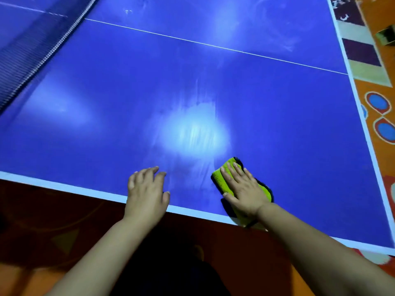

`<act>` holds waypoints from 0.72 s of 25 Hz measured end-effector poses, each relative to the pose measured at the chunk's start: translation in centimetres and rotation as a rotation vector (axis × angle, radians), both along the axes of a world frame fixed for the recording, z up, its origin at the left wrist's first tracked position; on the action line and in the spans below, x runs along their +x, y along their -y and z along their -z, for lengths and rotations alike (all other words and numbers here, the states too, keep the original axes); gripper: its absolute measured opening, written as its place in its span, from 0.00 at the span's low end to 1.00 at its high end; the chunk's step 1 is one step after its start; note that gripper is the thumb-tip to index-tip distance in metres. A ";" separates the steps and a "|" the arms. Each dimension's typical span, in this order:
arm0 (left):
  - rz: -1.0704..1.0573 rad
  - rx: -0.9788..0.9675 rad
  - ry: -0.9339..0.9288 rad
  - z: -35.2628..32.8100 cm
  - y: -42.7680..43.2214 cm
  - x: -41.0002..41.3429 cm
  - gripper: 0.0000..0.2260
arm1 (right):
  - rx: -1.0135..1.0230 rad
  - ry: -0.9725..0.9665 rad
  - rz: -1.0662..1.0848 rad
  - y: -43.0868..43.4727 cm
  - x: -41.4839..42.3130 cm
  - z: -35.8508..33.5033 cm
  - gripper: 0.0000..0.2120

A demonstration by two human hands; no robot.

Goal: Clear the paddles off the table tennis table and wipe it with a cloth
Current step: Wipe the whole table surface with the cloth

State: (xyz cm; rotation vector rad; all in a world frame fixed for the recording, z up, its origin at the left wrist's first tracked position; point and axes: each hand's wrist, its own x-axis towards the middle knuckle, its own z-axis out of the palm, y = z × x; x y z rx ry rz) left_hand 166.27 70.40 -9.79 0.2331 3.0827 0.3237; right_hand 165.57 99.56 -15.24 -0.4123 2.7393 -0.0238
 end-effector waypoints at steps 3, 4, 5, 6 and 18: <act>0.012 -0.004 -0.006 -0.1 2.2 0.0 0.22 | 0.010 -0.043 0.100 0.8 0.2 -0.2 0.34; 0.018 0.000 -0.007 0.1 3.2 -0.2 0.22 | -0.006 -0.087 0.175 1.7 0.6 0.3 0.33; 0.027 0.001 -0.006 0.5 4.3 -0.5 0.22 | -0.028 -0.128 0.258 3.0 1.1 0.6 0.33; 0.041 0.000 -0.001 0.8 5.5 -1.0 0.22 | -0.044 -0.153 0.355 4.4 1.5 0.9 0.33; 0.230 0.000 0.079 2.9 22.8 -9.1 0.22 | -0.018 -0.212 0.909 32.4 -3.0 1.8 0.33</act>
